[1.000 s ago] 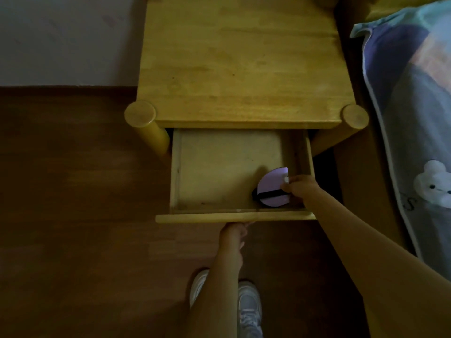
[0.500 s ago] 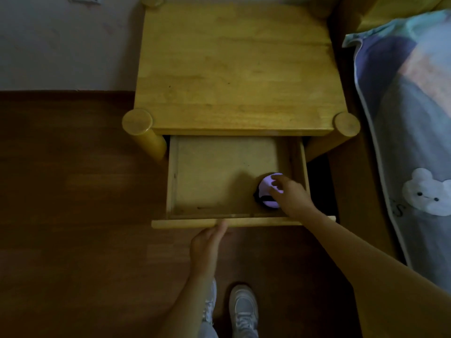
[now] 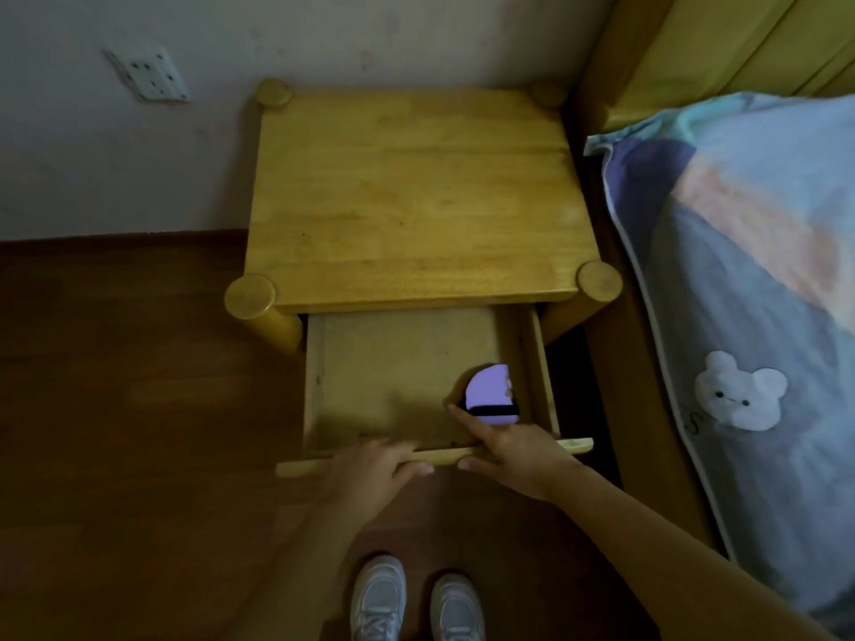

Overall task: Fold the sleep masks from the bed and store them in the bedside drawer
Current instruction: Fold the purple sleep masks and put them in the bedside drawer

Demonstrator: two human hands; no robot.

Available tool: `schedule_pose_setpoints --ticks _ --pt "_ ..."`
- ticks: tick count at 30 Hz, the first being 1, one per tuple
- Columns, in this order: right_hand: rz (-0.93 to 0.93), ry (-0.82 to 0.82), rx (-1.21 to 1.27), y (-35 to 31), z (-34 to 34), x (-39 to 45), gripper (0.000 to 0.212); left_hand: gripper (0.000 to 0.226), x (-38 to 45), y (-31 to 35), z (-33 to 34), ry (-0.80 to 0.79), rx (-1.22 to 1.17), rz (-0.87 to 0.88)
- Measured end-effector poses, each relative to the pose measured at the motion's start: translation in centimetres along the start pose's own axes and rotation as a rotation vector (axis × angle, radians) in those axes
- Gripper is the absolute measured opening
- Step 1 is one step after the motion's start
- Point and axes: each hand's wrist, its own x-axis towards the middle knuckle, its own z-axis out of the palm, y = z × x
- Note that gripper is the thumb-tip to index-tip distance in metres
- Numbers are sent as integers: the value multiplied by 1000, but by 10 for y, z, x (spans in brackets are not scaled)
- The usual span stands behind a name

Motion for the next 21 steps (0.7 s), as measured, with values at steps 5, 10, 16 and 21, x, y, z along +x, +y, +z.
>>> schedule_pose_setpoints --ticks 5,10,16,21 --pt "84 9 58 7 -3 -11 58 48 10 12 -15 -177 -99 -68" --pt "159 -22 140 13 -22 -38 51 43 22 20 -36 -313 40 -37" --pt "311 154 306 41 -81 -119 44 37 40 108 -87 -147 -53 138" --pt "446 467 360 81 -100 -231 53 47 43 249 -120 101 162 515"
